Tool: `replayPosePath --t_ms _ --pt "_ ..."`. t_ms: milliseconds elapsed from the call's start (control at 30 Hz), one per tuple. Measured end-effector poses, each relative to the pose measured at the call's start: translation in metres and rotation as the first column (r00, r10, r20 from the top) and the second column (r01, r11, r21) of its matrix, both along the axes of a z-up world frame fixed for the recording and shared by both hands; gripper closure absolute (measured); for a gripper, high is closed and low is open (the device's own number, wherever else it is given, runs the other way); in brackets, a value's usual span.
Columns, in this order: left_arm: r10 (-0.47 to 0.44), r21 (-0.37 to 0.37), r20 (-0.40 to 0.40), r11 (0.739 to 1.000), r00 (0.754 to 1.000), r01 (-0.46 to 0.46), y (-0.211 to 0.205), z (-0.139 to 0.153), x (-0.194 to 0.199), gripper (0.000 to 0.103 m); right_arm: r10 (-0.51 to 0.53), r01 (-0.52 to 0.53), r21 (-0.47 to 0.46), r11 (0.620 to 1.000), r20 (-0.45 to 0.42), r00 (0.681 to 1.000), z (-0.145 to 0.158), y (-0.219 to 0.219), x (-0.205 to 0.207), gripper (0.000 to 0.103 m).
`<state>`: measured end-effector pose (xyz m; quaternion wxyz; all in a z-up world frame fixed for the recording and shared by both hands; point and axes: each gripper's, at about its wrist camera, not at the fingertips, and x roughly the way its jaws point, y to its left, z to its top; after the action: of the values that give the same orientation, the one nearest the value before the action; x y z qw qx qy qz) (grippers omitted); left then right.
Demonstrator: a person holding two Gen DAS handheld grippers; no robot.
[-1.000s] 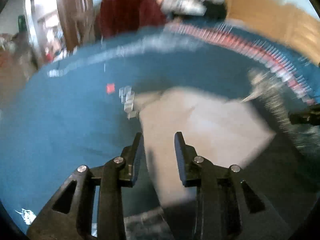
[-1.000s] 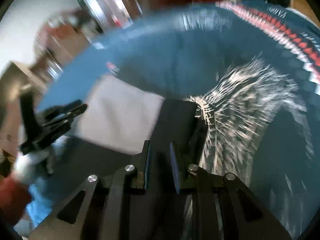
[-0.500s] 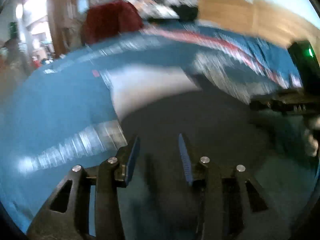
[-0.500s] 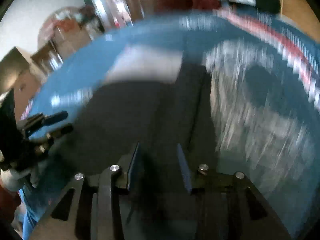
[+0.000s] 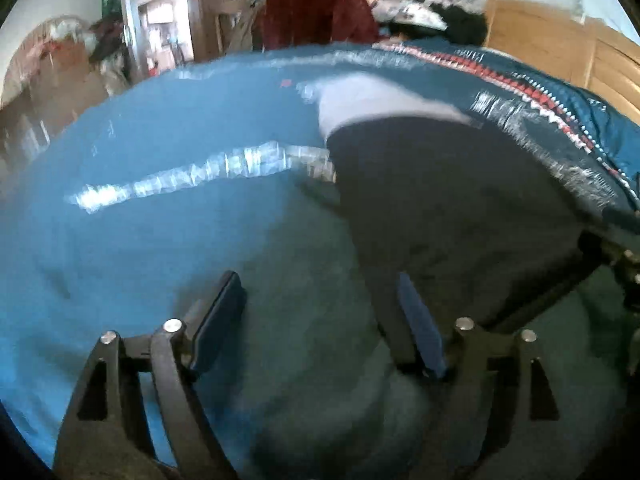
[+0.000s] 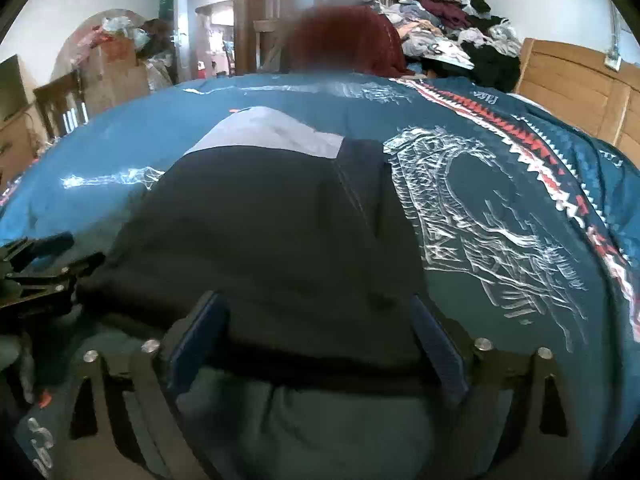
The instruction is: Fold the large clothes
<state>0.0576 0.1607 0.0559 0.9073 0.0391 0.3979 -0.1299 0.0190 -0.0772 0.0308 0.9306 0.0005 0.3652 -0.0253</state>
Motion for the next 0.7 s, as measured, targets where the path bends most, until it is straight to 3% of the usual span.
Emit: replayPosePath --t_ms 33,100,700 --pt "0.025 -0.043 -0.035 0.999 0.999 -0.027 0.010 -0.003 0.009 0.000 -0.005 0.005 0.018 1.000 -0.045 0.999 -0.009 -0.003 0.009 0.000" --pt "0.018 -0.091 -0.064 0.996 0.998 -0.024 0.018 -0.002 0.009 0.000 -0.002 0.010 0.091 0.996 -0.080 0.997 -0.021 -0.014 0.019 0.000" --pt "0.015 -0.076 -0.049 0.997 0.999 -0.019 0.004 -0.002 0.004 0.000 0.005 0.004 0.121 0.993 -0.071 0.997 -0.021 -0.019 0.018 0.000"
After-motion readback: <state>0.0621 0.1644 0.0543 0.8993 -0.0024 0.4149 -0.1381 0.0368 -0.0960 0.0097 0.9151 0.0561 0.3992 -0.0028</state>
